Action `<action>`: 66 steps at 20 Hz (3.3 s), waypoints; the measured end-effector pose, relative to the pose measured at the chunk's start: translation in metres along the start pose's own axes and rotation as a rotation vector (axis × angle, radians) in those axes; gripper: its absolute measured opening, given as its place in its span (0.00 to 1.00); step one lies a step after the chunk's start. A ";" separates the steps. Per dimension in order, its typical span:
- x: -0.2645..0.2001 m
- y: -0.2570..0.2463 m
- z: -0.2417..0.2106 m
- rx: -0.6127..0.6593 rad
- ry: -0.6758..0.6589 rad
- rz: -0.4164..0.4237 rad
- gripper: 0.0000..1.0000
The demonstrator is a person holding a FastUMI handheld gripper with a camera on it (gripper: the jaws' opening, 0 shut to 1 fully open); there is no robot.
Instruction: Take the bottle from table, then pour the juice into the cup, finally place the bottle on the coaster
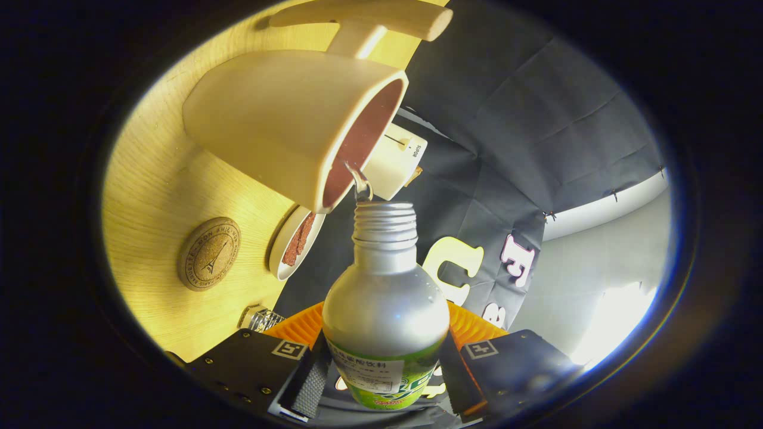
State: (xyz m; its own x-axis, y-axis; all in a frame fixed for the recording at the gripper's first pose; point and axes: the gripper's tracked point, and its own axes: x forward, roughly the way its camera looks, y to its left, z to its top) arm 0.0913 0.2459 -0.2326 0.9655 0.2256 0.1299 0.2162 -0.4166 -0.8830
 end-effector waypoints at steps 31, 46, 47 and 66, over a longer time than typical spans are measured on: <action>-0.008 -0.027 0.020 -0.253 -0.068 -0.005 0.80; -0.015 -0.043 0.022 -0.259 -0.079 -0.024 0.81; -0.015 -0.046 0.022 -0.252 -0.080 -0.032 0.81; -0.016 -0.032 -0.005 0.108 -0.001 -0.074 0.80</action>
State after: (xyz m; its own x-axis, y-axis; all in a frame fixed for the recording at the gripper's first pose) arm 0.0695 0.2512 -0.2041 0.9475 0.2531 0.1956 0.2695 -0.3020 -0.9144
